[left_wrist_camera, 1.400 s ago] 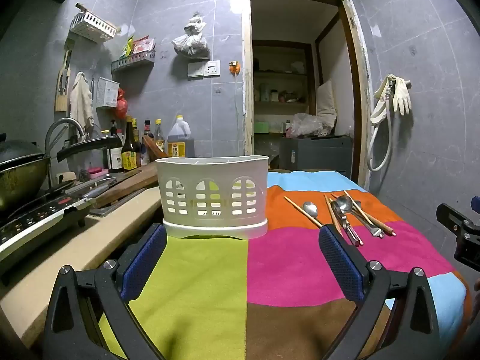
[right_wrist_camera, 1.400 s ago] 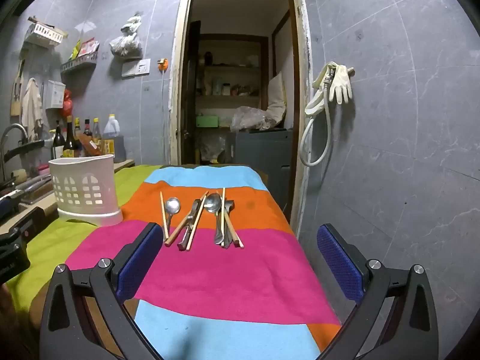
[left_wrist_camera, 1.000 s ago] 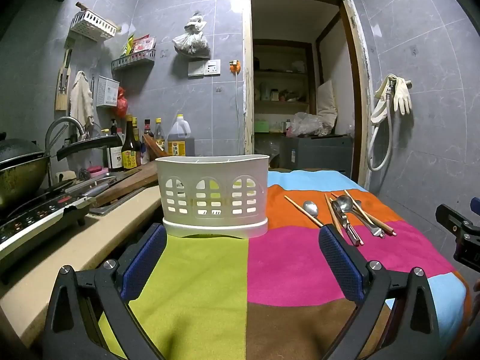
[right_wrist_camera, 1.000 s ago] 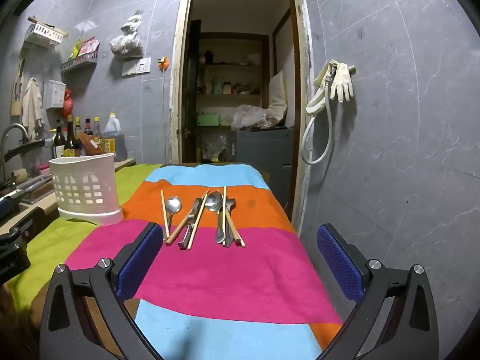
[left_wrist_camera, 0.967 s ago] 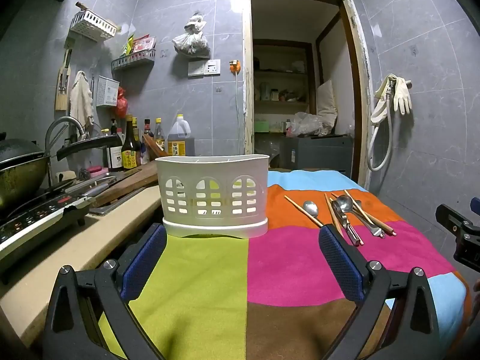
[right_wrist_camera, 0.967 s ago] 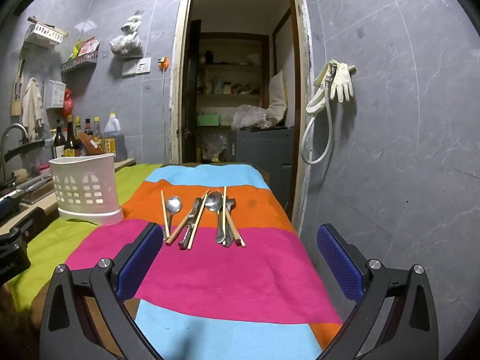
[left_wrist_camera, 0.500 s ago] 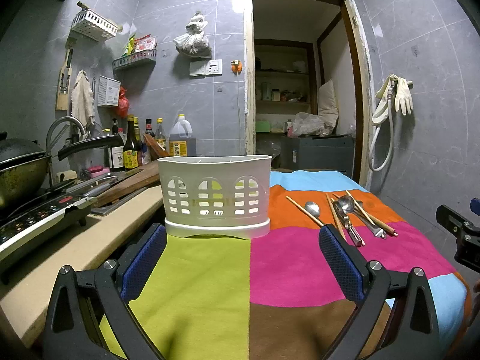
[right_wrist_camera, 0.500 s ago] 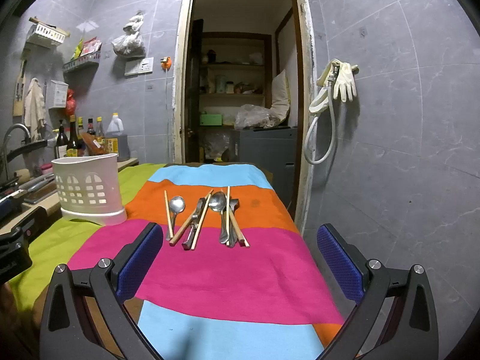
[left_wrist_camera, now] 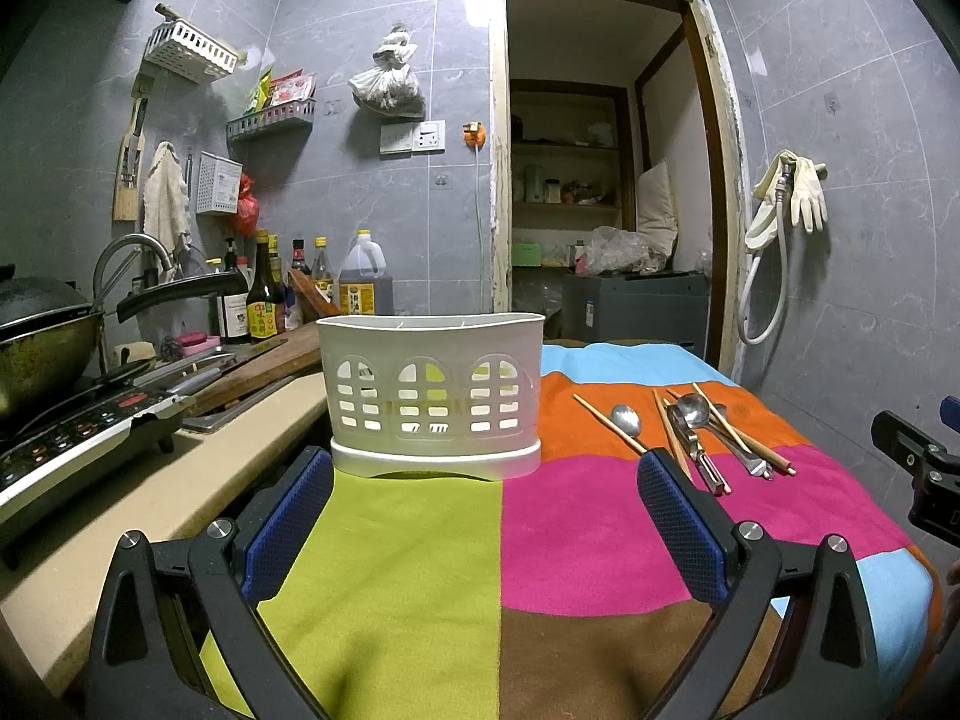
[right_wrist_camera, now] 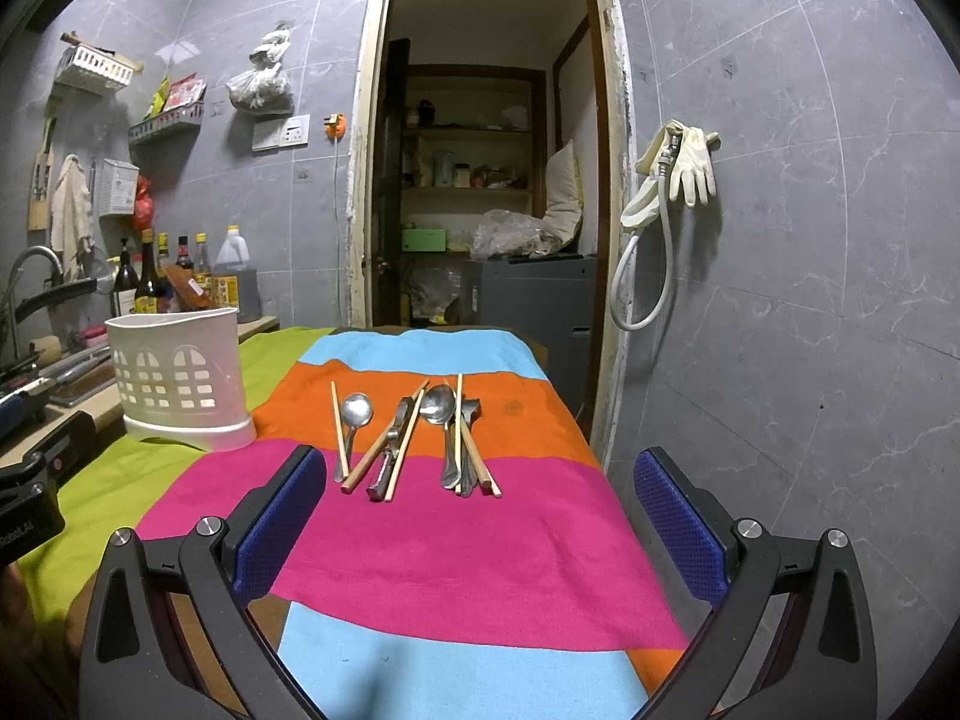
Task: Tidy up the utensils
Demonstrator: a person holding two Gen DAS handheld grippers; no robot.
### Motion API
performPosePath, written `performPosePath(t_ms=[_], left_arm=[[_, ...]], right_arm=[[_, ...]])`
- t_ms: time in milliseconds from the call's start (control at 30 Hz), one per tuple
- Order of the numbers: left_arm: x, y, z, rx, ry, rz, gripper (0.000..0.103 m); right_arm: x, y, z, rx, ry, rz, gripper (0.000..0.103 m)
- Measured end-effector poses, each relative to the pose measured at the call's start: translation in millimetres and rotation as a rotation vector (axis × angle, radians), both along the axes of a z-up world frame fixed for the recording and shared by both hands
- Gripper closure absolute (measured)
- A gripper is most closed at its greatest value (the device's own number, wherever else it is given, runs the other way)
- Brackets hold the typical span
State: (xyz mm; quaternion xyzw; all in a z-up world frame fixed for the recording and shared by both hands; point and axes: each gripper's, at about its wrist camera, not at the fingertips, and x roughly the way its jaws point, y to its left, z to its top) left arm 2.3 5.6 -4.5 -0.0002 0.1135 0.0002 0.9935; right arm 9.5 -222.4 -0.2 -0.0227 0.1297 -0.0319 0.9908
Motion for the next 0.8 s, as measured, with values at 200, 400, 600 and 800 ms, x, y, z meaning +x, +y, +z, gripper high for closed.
performPosePath(t_ms=[200,400,600,800], left_arm=[[2.2,5.9,-4.8,-0.002,0.002,-0.004,0.003],[-5.2,5.0,2.4,-0.001,0.001,-0.002,0.003],[-5.5,5.7,1.9,0.0,0.002,-0.002,0.003],[-6.3,5.5,2.3,0.002,0.007,-0.003,0.003]], right_arm=[[-1.9,4.4,-2.0,0.001,-0.001,-0.001,0.0],[0.6,-0.5,0.8,0.002,0.003,0.0,0.0],[-0.2,2.7,-1.2,-0.001,0.001,-0.006,0.0],[2.7,4.9,-0.3,0.004,0.003,-0.001,0.0]])
